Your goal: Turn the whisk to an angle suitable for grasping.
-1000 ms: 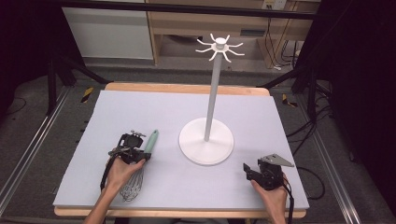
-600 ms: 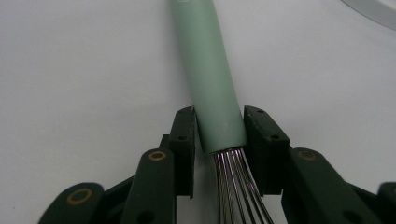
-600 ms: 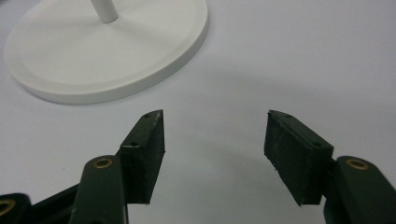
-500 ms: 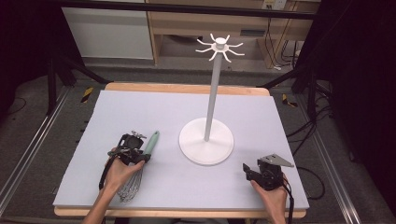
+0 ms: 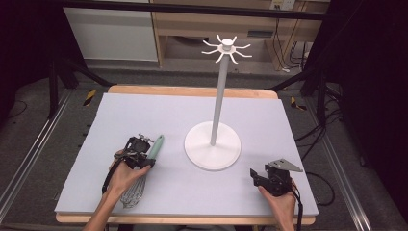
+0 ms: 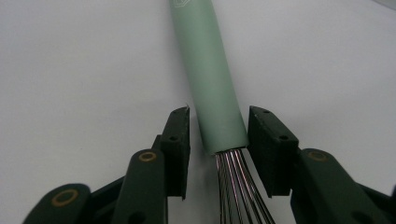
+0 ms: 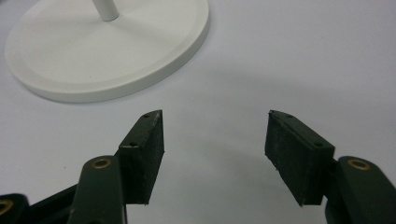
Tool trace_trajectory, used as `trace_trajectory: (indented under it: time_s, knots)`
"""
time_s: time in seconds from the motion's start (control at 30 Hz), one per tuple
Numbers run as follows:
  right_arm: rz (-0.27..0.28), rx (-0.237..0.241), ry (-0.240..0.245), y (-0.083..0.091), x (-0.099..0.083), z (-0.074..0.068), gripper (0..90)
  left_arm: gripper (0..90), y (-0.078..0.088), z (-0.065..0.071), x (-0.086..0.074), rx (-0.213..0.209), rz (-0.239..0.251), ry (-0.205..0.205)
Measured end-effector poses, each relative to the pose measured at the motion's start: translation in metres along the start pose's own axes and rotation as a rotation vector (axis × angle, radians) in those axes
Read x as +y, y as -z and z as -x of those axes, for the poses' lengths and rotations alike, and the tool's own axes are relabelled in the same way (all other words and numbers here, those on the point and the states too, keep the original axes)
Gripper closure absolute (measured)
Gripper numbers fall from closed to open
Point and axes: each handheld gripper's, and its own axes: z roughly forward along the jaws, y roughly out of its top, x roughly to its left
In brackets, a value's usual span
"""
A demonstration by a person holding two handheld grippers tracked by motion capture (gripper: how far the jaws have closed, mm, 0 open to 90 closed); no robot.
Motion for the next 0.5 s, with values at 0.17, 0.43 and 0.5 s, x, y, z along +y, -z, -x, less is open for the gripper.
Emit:
trace_trajectory:
  time_s: [0.17, 0.43, 0.5]
  knots:
    - [-0.003, 0.003, 0.002, -0.0007, 0.0, -0.0003, 37.9, 62.3, -0.0044, -0.0006, 0.0016, -0.007, -0.02, 0.007]
    - [-0.005, 0.005, -0.002, -0.0006, 0.0001, -0.0004, 38.0, 65.7, -0.0075, -0.0016, 0.0039, -0.013, -0.043, 0.024]
    - [-0.005, 0.006, -0.001, -0.0006, 0.0, -0.0006, 38.0, 66.4, -0.0071, -0.0025, 0.0044, -0.014, -0.051, 0.03]
